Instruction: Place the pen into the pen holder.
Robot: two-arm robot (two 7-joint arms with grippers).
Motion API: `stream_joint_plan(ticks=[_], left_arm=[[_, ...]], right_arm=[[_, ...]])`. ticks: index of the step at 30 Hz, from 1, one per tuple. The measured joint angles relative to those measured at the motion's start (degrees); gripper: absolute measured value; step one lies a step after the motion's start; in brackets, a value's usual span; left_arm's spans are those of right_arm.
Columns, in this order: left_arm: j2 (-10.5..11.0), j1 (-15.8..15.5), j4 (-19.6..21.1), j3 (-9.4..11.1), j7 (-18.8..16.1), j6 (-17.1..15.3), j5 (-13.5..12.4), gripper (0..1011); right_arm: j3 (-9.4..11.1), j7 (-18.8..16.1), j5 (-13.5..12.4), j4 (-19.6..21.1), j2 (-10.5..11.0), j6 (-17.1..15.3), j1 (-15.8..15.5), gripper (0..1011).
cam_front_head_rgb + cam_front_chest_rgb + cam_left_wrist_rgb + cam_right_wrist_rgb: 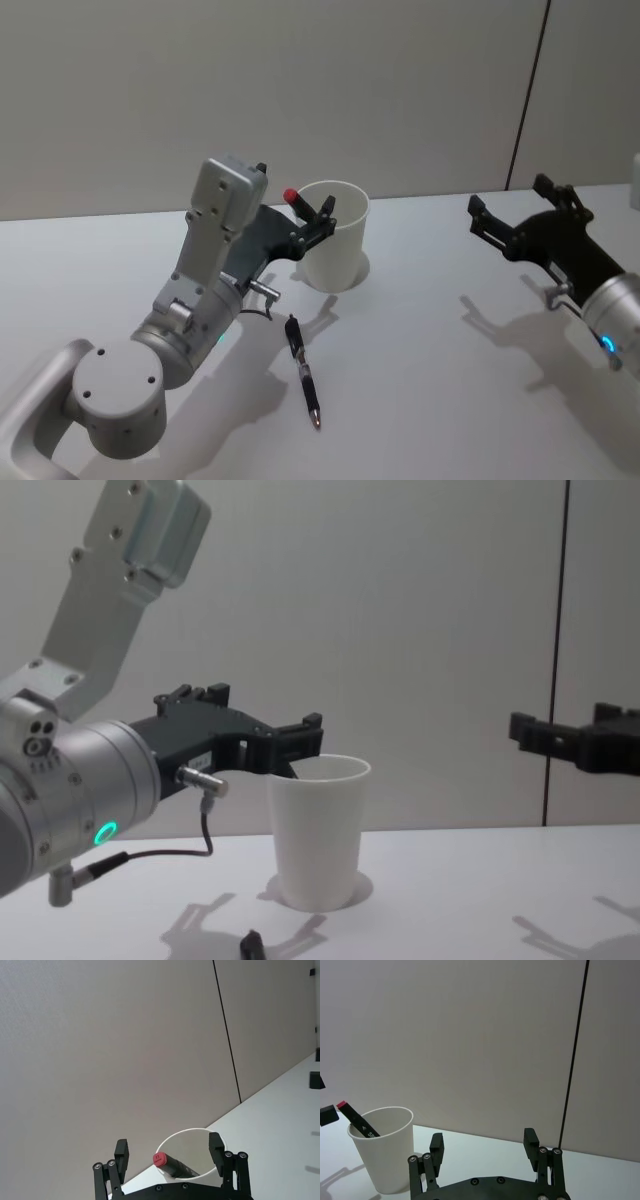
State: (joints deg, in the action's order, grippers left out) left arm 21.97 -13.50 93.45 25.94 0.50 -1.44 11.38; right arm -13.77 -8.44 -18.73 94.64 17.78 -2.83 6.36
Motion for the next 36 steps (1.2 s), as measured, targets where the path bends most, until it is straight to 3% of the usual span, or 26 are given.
stream_joint_plan(ticks=[10, 20, 22, 36], left_arm=[[0.9, 0.7, 2.5, -0.7, -0.7, -4.6, 1.4, 1001], [2.1, 2.6, 6.4, -1.9, -2.9, -11.4, 6.7, 1001], [2.5, 3.6, 7.5, -2.1, -3.7, -13.4, 8.8, 1001], [3.0, 8.2, 10.3, -1.5, -6.5, -19.8, 16.3, 1001]], right_arm=[[0.6, 3.4, 1.7, 4.9, 1.2, 0.7, -5.3, 1001], [0.8, 4.6, 2.3, 6.5, 1.6, 0.9, -7.2, 1002], [0.8, 4.6, 2.3, 6.6, 1.6, 0.9, -7.2, 1001], [0.8, 4.6, 2.3, 6.6, 1.6, 0.9, -7.2, 1002]])
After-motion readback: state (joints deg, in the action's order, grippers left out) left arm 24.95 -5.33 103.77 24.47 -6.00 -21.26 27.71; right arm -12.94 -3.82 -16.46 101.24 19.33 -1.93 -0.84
